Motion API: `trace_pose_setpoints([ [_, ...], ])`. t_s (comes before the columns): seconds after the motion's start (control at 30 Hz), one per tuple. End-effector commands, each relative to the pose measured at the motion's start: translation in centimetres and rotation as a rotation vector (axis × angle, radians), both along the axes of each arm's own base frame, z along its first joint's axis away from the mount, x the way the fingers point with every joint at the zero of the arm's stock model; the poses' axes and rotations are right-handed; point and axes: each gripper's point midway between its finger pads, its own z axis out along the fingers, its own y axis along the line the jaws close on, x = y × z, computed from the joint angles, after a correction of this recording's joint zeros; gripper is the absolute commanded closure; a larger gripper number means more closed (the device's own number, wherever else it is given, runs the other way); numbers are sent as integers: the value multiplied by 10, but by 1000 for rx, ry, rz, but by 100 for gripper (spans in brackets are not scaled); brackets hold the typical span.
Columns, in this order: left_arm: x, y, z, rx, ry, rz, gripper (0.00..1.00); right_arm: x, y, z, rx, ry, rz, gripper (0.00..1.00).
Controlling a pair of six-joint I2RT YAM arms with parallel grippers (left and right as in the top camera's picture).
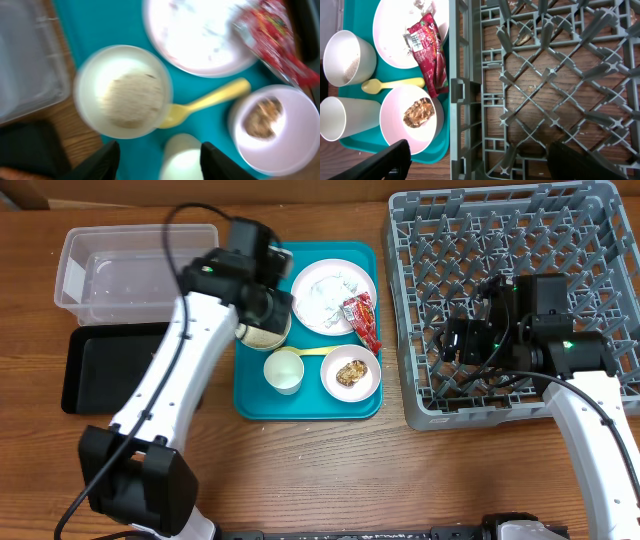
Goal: Sort waste into correct bins and load items into the dishwasher
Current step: 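Reach the left gripper to the teal tray and grasp the white cup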
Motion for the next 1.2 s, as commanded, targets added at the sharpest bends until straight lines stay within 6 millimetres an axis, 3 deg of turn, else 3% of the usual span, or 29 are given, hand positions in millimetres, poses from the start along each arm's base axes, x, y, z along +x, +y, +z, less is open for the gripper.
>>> trace_pose_setpoints([
  [0.0,-23,-27,-15,27,62,-147,51,4,1,11,9,-33,2,11],
  [0.2,-47,-37,-23,57,136,-195,56,4,1,11,9,-32,2,11],
  [0.37,-59,-6,-45,141,215,-1,58,3,1,10,9,-28,2,11],
  [0.5,-67,10,-64,145,262,55,58,3,1,10,9,-27,2,11],
  [0.87,-72,18,-106,129,266,117,59,2,1,10,9,-25,2,11],
  [0.93,-70,18,-109,123,259,129,68,3,1,10,9,-25,2,11],
  [1.03,-66,16,-109,109,242,151,92,3,1,10,9,-25,2,10],
  [1.17,-65,10,-106,68,251,172,96,2,3,11,22,-24,6,11],
])
